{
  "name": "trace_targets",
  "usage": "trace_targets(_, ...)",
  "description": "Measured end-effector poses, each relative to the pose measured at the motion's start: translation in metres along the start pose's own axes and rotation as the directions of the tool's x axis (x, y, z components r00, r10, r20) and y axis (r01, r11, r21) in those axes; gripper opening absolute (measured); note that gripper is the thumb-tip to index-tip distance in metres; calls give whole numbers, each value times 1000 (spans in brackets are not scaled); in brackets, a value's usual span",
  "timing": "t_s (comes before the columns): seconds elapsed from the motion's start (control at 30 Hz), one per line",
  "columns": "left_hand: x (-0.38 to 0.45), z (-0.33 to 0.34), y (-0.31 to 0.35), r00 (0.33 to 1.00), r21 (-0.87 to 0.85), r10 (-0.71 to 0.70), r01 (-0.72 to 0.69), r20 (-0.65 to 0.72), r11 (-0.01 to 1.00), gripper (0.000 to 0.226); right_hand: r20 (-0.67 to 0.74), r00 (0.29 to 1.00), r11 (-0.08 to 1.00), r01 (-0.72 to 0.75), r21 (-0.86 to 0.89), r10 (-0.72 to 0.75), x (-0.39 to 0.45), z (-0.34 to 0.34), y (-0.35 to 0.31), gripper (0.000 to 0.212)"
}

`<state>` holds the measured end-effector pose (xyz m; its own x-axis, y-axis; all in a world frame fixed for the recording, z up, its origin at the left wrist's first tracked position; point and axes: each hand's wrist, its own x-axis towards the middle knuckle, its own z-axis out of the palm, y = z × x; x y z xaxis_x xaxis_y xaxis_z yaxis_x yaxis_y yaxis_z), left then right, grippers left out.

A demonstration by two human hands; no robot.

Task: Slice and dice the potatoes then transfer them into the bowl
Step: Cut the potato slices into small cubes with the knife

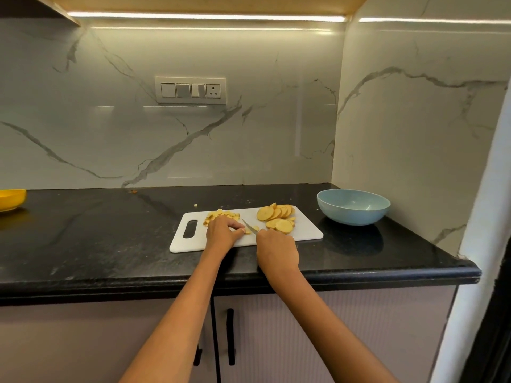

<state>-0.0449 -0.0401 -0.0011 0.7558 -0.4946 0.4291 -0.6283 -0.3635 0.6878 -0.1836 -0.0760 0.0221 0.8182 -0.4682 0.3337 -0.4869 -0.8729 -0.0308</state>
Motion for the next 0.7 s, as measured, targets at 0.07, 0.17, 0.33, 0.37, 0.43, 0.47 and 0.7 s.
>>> trace_targets(0.07,0,0,-1,1000,-5,-6,6,-12,1000,15,-3,999,998,-33,50,33,1,3,1,24)
trace_targets(0.17,3,-1,-1,995,-30,-62,60,-75,998,19,-19,996,989,-82,121,85,-2,6,6,24)
trace_targets(0.33,3,-1,-2,992,-49,-87,83,-90,995,16,-7,1000,993,-29,119,30,-1,6,2,27)
trace_targets(0.37,3,0,-2,993,-53,-85,81,-83,995,15,-3,1000,993,-22,114,22,-1,5,2,27)
trace_targets(0.43,4,0,-3,995,-59,-71,68,-68,996,12,2,1000,995,-14,96,14,1,4,2,25)
trace_targets(0.47,3,0,-3,996,-60,-64,61,-60,996,12,3,1000,996,-12,88,12,2,4,2,25)
trace_targets(0.7,4,1,-2,998,-38,-50,48,-37,998,12,1,1000,997,-6,77,6,2,4,2,26)
